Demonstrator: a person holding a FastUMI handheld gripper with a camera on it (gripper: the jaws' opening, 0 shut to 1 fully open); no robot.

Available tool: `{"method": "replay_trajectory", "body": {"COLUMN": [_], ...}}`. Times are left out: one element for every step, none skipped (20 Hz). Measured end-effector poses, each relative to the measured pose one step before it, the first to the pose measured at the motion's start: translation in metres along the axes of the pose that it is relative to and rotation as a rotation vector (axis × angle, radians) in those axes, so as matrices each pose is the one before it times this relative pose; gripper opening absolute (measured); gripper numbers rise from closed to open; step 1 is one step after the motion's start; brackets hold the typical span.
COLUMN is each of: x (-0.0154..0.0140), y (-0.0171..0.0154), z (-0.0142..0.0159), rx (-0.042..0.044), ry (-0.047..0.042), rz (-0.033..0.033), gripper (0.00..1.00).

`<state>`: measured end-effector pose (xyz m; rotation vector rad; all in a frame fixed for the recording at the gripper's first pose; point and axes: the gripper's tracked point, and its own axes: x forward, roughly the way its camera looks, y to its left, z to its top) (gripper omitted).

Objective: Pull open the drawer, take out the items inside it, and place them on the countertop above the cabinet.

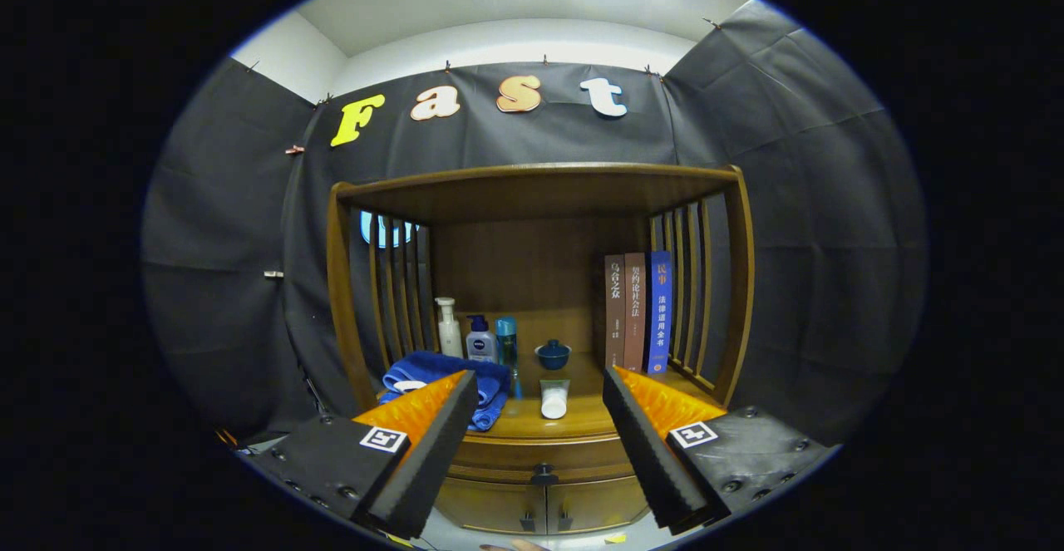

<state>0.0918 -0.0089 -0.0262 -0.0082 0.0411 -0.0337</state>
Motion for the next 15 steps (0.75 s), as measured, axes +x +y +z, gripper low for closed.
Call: {"method": "replay_trajectory", "body": {"x": [-0.00777,-0.00693,-0.00668,-0.00637,-0.00597,-0.00449,-0.00394,-0.00425,-0.00316,-0.00318,-0.00218,-0.0037,-0.00104,-0.00148,-0.00141], "y": [-0.0001,-0.00179,0.00068,0.00008,0.00042,0.00089,0.00049,-0.00053,0.00002,0.00088,0.00037,0.00006,0.00053,0.00057,0.00138], "z": [0.00799,0.00588,0.00712,0.00683,0.00497,0.00313,0.00066,0.00054,0.00005,0.00161,0.00152,0.00056,0.00041,0.00029,0.00089], "rx": [0.00858,0.009,0.01003,0.00807,0.01068,0.00844,0.0048,0.00289,0.00182,0.0031,-0.00205,-0.00785,-0.00952,-0.01077,-0.00914], "ry": [-0.0102,-0.00679,-0.00882,-0.00556,-0.00198,0.00259,0.01092,0.0132,0.01137,0.006,0.00036,0.00024,-0.00117,0.0003,0.00047], "rz": [-0.00098,-0.00028,0.00167,-0.00028,0.00491,0.00725,0.00369,0.00338,0.00313,0.00555,0.00133,0.00021,0.0004,-0.00077,0.00216], "gripper": [0.99,0.99,0.99,0.99,0.99,0.98,0.98,0.98,0.98,0.98,0.98,0.98,0.98,0.98,0.98]}}
